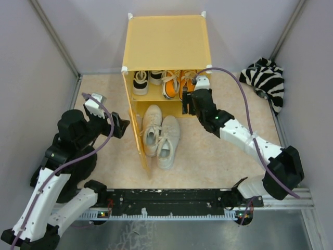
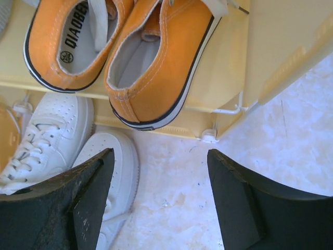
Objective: Place and organize the shoes in the shoe cabinet
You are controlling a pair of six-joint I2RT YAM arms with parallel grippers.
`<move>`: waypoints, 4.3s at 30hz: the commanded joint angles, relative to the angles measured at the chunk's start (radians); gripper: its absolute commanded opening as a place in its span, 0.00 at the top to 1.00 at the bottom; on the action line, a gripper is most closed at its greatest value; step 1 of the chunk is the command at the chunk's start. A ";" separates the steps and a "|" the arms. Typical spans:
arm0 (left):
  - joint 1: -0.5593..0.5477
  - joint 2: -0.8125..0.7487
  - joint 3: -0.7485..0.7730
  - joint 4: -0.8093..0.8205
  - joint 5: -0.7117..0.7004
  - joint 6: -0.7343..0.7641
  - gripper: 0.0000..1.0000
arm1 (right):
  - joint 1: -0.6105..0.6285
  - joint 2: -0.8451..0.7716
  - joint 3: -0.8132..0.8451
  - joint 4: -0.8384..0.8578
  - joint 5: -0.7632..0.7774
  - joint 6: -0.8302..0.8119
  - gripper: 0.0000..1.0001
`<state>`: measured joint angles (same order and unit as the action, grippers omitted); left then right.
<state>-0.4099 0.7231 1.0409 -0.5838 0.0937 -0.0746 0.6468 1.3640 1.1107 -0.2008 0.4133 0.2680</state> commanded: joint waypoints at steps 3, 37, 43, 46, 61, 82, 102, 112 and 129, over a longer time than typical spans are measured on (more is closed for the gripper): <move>-0.004 -0.003 -0.019 0.033 -0.006 -0.013 0.01 | 0.002 -0.013 -0.052 0.263 0.020 -0.072 0.28; -0.004 -0.002 -0.062 0.036 -0.006 0.007 0.01 | -0.005 0.209 -0.123 0.863 0.452 -0.390 0.95; -0.003 -0.013 -0.061 0.027 -0.018 0.007 0.01 | -0.010 0.306 -0.105 0.889 0.484 -0.395 0.94; -0.003 -0.018 -0.062 0.019 -0.027 0.007 0.01 | -0.010 0.317 -0.102 0.789 0.476 -0.308 0.85; -0.003 -0.015 -0.065 0.034 0.002 -0.006 0.01 | 0.026 0.010 -0.203 0.653 0.221 -0.157 0.28; -0.003 -0.013 -0.065 0.031 0.008 0.004 0.01 | 0.027 0.195 -0.097 0.747 -0.001 0.218 0.27; -0.003 -0.023 -0.091 0.018 0.002 0.008 0.01 | 0.025 0.337 -0.141 0.991 0.016 0.277 0.37; -0.003 -0.025 -0.094 0.016 -0.003 0.009 0.01 | 0.011 0.369 -0.127 0.969 -0.008 0.270 0.69; -0.003 -0.031 -0.097 0.019 -0.017 0.006 0.01 | 0.010 0.306 0.010 0.778 0.237 -0.340 1.00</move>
<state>-0.4099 0.6937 0.9493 -0.5697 0.0780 -0.0734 0.6739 1.7088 1.0641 0.5961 0.4633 0.1562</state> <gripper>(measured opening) 0.990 0.055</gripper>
